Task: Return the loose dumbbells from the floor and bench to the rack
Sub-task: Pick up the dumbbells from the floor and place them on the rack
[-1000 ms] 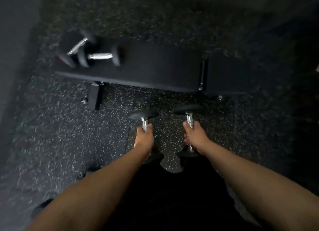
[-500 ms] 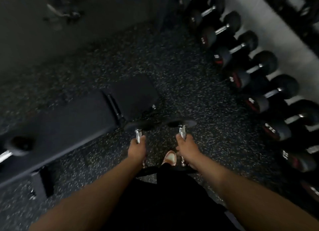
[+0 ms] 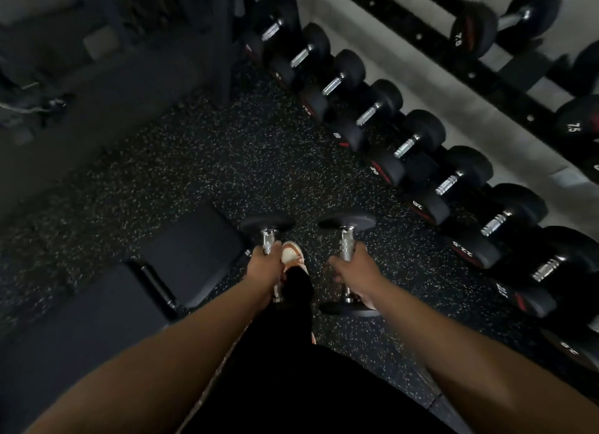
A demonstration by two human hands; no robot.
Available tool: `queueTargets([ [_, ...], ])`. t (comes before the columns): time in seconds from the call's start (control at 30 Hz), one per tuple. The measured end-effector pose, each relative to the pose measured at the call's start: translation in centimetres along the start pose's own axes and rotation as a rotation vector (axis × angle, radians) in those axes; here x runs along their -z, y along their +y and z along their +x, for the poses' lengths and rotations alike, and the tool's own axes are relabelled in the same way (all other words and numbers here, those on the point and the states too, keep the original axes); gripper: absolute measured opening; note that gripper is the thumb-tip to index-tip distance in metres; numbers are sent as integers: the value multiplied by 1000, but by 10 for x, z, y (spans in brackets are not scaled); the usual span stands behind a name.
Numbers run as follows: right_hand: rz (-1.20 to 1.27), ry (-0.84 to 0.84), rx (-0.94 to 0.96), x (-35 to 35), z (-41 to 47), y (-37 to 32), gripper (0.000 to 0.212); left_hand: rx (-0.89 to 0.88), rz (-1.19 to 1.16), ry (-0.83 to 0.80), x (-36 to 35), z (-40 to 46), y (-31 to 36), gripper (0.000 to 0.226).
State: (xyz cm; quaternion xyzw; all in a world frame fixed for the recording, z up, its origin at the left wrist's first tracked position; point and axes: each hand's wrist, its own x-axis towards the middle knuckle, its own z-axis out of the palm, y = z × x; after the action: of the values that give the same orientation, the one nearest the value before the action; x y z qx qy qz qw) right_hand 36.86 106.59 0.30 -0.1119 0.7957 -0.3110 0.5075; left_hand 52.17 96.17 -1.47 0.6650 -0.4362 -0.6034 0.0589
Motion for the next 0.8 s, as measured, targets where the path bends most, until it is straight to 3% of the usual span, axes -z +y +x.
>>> queueTargets([
  [0.2, -6, 38, -22, 19, 83, -78, 43, -16, 38, -85, -19, 87, 82, 34],
  [0.33, -24, 41, -24, 24, 128, -137, 40, 35, 12, -108, -15, 133, 142, 42],
  [0.6, -15, 3, 24, 26, 214, -258, 38, 13, -32, -58, 8, 214, 254, 44],
  [0.8, 24, -15, 78, 22, 283, -343, 32, -37, -48, 1, 19, 277, 324, 26],
])
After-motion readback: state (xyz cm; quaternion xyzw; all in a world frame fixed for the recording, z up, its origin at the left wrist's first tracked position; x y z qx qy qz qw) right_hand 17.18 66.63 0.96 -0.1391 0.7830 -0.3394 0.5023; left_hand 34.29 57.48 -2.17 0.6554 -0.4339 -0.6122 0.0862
